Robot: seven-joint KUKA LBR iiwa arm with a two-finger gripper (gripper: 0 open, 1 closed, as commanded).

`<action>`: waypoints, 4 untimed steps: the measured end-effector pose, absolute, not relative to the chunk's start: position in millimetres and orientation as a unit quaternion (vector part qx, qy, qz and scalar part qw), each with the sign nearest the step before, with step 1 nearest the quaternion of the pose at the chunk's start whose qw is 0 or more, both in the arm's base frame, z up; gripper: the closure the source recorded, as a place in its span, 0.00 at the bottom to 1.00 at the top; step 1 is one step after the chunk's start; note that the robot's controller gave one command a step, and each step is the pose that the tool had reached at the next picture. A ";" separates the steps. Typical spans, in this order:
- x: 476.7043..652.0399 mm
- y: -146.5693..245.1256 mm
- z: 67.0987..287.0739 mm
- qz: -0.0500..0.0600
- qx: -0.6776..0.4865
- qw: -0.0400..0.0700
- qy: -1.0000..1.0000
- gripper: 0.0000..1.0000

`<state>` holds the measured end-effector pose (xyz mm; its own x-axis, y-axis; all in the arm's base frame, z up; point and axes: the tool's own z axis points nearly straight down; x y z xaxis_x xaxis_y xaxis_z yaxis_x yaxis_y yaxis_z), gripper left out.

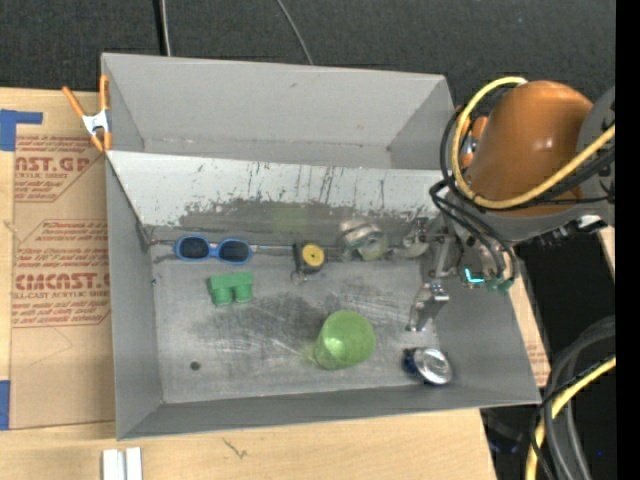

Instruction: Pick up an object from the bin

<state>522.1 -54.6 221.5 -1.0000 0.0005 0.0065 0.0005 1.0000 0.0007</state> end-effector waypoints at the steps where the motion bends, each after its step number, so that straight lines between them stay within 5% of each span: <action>1: 503.6 1.3 73.0 0.002 0.175 -0.006 -0.985 0.00; 2: 483.4 -85.0 100.5 0.002 0.141 0.000 -0.990 0.00; 3: 491.0 -153.6 101.5 0.002 0.175 -0.001 -0.984 0.00; 4: 489.4 -132.9 75.0 0.005 0.304 -0.011 -0.953 0.00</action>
Offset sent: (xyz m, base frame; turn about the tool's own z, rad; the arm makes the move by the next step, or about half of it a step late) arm -0.0223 0.0570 -0.1515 -0.3561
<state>489.4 -132.9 75.0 -0.8155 -0.5785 -0.0180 -0.5783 0.8157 -0.0152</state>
